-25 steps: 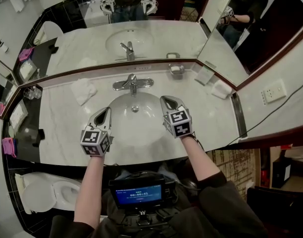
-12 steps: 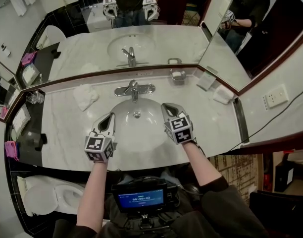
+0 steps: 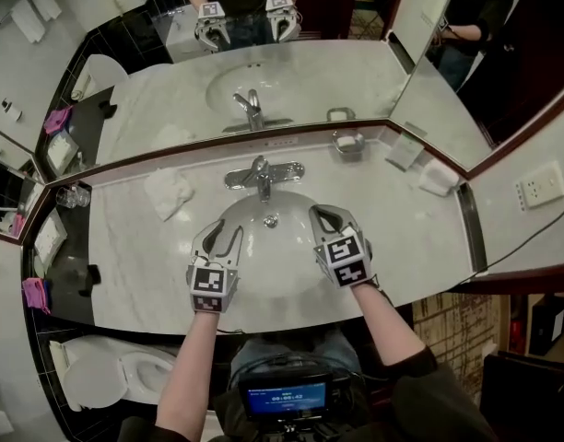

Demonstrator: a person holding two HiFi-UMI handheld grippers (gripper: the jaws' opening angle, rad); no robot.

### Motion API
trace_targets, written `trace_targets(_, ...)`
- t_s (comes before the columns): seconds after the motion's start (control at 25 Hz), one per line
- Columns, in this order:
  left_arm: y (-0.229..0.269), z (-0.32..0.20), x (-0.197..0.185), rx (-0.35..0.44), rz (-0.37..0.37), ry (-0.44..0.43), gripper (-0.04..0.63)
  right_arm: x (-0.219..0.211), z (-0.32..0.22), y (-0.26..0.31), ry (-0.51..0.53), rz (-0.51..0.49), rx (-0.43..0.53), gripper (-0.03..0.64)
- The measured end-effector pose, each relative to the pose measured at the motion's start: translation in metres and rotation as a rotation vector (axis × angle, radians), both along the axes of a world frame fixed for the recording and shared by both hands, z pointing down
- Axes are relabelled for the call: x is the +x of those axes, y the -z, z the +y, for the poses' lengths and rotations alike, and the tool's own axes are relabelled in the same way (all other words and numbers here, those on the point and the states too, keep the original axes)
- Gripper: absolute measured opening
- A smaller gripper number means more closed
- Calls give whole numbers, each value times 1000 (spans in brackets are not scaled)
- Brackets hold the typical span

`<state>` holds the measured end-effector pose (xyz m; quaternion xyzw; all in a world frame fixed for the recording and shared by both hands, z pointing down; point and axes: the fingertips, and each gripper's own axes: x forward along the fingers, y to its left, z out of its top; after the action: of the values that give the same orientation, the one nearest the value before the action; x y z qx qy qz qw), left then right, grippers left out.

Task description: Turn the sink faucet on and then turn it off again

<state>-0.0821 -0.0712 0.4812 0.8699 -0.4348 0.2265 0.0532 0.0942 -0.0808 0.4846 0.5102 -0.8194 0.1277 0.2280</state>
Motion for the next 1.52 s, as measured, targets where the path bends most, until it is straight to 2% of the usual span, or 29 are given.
trace_targets(0.12, -21, -24, 3, 26, -103, 3, 234, -4, -6, -13, -5, 2, -16, 21)
trace_targets(0.24, -45, -52, 6, 51, -198, 19, 292, -5, -14, -27, -9, 0, -29, 21)
trace_targets(0.32, -60, -70, 10, 83, -296, -7, 343, -6, -20, -36, -14, 2, -34, 21)
trace_targets(0.52, -88, -103, 24, 211, -621, -135, 353, -12, -33, -50, -22, 0, -42, 21)
trace_targets(0.64, -109, -116, 25, 269, -757, -208, 353, -18, -38, -56, -16, -3, -45, 21)
trace_targets(0.72, -119, -124, 27, 307, -817, -245, 353, -20, -39, -61, -12, -2, -48, 21)
trace_targets(0.92, -137, -139, 35, 401, -914, -331, 333, -18, -36, -74, -17, 7, -65, 21)
trace_targets(1.08, -144, -148, 41, 480, -957, -380, 305, -13, -36, -82, -28, 18, -73, 21)
trace_targets(1.24, -147, -152, 48, 562, -963, -406, 205, -9, -40, -88, -37, 22, -79, 21)
trace_targets(1.36, -146, -155, 51, 614, -956, -411, 58, -6, -42, -91, -43, 21, -80, 21)
trace_targets(1.52, -144, -154, 54, 631, -956, -441, 54, -6, -40, -94, -47, 19, -86, 21)
